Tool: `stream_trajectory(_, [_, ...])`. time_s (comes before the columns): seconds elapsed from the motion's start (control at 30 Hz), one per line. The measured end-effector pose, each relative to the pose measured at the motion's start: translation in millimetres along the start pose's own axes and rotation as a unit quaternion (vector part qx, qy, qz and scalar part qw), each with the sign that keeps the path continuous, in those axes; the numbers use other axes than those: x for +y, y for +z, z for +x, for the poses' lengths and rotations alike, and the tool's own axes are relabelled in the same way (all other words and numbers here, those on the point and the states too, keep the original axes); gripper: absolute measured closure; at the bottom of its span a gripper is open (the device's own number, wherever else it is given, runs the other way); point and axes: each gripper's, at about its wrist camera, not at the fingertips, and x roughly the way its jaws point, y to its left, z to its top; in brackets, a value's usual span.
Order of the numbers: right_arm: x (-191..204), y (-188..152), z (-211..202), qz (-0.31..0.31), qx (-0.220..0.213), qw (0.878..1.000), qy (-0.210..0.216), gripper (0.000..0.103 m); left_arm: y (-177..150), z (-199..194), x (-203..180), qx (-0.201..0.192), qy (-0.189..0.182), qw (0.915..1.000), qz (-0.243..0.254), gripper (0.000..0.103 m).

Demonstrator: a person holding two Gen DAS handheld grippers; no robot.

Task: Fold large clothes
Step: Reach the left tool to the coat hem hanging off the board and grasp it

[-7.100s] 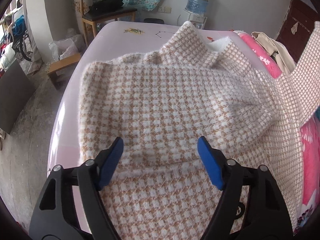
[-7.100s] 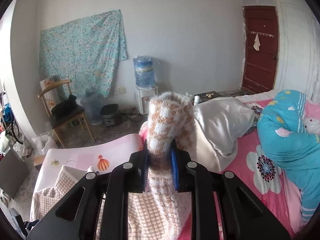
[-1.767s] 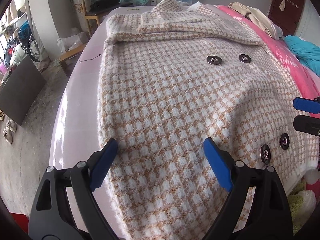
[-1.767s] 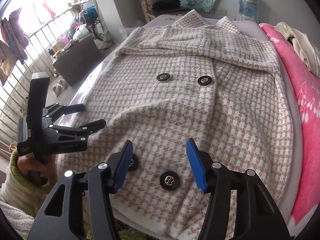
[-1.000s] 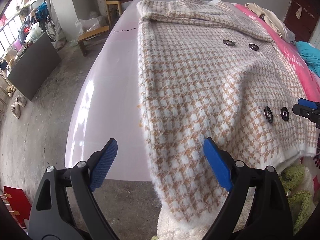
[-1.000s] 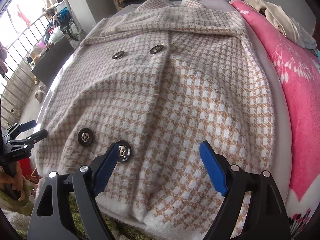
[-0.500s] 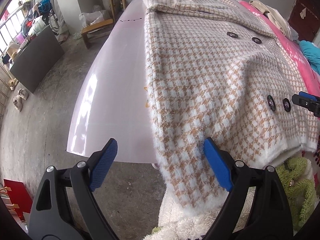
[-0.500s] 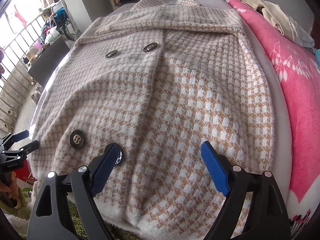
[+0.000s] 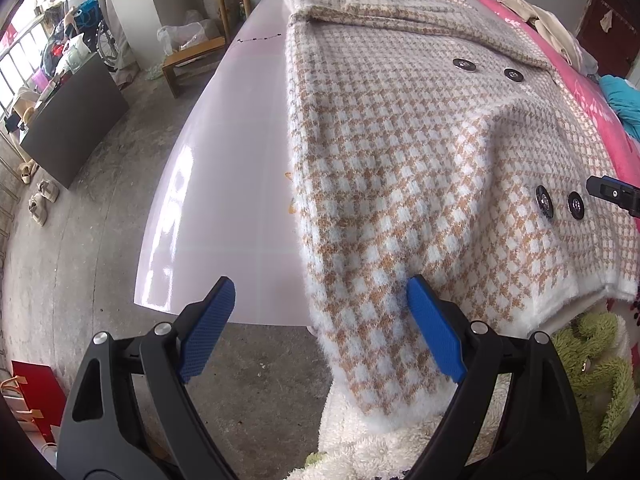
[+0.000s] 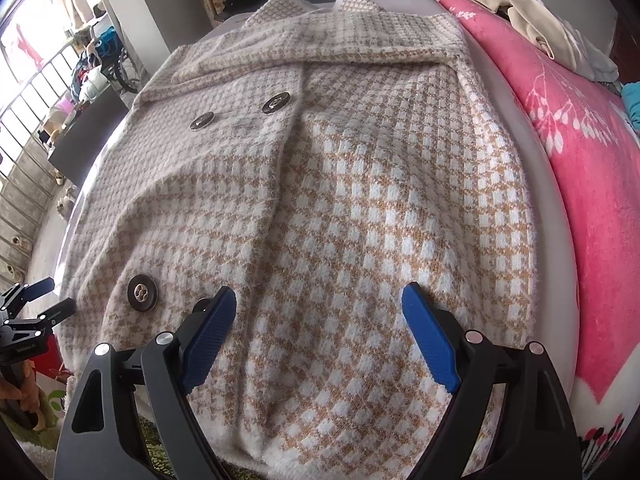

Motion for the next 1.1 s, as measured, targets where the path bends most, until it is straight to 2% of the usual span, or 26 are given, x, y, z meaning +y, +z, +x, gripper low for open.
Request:
stream_trajectory(0.33, [0.9, -2.1, 11.5, -0.001, 0.006, 1.0, -0.001, 0.019, -0.4, -3.9, 0.9, -0.008, -0.006, 0.9999, -0.003, 0.019])
stream_trajectory(0.57, [2.0, -2.2, 13.5, -0.004, 0.006, 1.0, -0.001, 0.017, -9.6, -16.4, 3.3, -0.026, -0.089, 0.9956, -0.01, 0.019])
stream_trajectory(0.7, [2.3, -2.3, 13.5, -0.004, 0.006, 1.0, 0.001, 0.016, -21.3, -14.1, 4.7, -0.016, -0.137, 0.9901, -0.023, 0.019])
stream_trajectory(0.8, [1.4, -2.1, 14.5, -0.005, 0.005, 1.0, 0.004, 0.016, -28.4, -12.2, 4.8, -0.01, -0.154, 0.9875, -0.031, 0.019])
stream_trajectory(1.03, [1.7, -1.9, 14.0, -0.011, 0.008, 1.0, 0.005, 0.015, -37.4, -3.4, 11.4, 0.014, -0.163, 0.9849, -0.057, 0.035])
stream_trajectory(1.1, [1.3, -0.9, 14.8, -0.013, 0.009, 1.0, 0.006, 0.015, -39.0, 0.8, 14.1, 0.02, -0.17, 0.983, -0.066, 0.037])
